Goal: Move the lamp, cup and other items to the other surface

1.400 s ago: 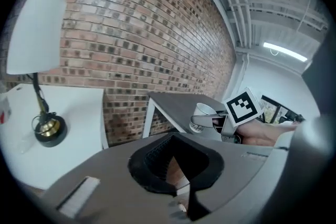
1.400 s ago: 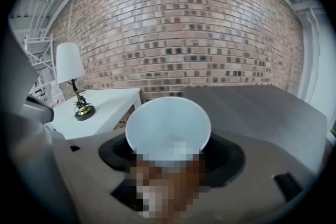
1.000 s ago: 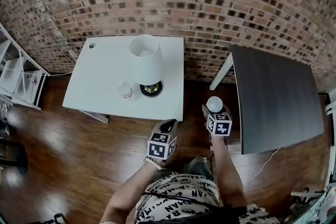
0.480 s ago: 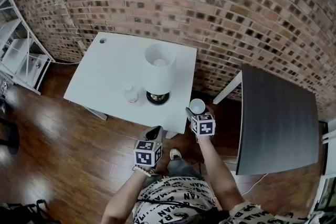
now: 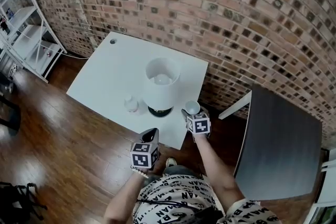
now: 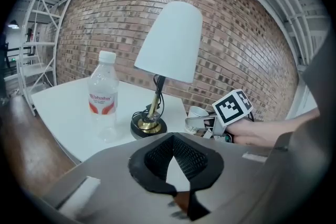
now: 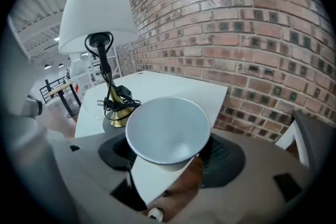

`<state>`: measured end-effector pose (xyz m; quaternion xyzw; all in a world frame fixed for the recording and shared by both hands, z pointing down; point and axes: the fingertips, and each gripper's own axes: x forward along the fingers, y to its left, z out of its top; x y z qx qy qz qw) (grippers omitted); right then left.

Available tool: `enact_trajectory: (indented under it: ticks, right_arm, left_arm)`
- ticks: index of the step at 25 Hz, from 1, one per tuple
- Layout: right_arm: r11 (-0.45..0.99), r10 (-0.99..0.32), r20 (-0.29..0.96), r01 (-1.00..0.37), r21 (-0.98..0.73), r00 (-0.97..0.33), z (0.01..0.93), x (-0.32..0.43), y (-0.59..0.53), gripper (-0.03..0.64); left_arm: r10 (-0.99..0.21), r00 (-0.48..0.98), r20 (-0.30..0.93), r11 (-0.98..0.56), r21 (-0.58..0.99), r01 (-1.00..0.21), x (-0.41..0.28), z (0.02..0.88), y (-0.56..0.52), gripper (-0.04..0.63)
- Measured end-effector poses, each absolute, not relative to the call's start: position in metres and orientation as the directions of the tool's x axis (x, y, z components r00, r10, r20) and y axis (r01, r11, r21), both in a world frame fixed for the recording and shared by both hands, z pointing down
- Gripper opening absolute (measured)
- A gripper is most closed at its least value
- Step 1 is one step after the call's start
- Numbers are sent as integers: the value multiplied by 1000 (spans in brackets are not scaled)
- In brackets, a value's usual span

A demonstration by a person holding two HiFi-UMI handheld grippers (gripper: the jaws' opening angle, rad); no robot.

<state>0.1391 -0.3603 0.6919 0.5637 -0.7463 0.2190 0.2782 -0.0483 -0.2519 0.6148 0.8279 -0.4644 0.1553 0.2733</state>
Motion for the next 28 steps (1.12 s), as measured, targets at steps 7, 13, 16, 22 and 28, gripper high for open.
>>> enact_trajectory:
  ticks: [7,13,16,22,28]
  right_arm:
    - [347,-695,664,-937,-27,-276,704,128,-390,347]
    - [375,-679,672,-927,-28,-295,712,119,-399,350]
    - [376,-676,675,-926,-28,-295,716,120,-400,350]
    - [373,-685,670,-928,-15,-286,719,120,-398,357]
    - [352,-700,662,-936,-6,-268,718,127,-409,407]
  left_arm:
    - [-714,462,526,-344,311,-886,-49,628,-261,3]
    - [-722,439,534,-316,310,-897,-52,632,-266,3]
    - [-724,435,535,-310,310,-899,-53,631,-268,2]
    - [-715,435,547,-310,309,-899,-56,635,-265,3]
    - [-714,449,537,-329,309,-892,-57,633,-276,3]
